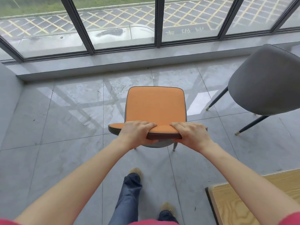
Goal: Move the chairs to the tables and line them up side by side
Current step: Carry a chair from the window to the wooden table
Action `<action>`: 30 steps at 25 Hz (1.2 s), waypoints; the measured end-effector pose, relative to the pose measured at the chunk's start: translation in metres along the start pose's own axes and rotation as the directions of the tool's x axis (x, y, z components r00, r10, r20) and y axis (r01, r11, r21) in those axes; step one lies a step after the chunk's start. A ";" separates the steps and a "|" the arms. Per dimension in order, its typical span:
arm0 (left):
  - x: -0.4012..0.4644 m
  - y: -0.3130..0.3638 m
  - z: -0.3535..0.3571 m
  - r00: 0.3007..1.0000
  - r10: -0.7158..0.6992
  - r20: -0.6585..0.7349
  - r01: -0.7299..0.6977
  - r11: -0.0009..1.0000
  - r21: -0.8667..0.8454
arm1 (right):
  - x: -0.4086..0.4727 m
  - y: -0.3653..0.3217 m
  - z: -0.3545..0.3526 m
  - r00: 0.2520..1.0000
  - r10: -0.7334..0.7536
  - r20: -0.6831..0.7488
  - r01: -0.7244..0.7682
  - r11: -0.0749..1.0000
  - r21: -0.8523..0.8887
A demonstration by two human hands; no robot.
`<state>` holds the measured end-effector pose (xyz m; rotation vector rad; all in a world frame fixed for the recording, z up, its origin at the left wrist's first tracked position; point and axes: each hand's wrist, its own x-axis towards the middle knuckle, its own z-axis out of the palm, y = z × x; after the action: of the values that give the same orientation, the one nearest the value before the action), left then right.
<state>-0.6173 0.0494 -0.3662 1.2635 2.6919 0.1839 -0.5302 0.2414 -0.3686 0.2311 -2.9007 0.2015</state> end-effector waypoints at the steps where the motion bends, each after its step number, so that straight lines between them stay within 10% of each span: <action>1: 0.007 -0.010 -0.003 1.000 0.009 0.011 -0.009 1.000 -0.004 | 0.010 -0.001 0.003 1.000 0.015 -0.013 -0.015 1.000 -0.010; 30: 0.274 -0.157 -0.046 0.954 0.298 0.023 -0.299 0.949 0.101 | 0.227 0.130 0.047 0.976 0.183 -0.119 -0.197 0.973 -0.117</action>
<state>-0.9171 0.1592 -0.3755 1.6963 2.5182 0.0757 -0.7809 0.3295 -0.3767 -0.0781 -2.8132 0.0561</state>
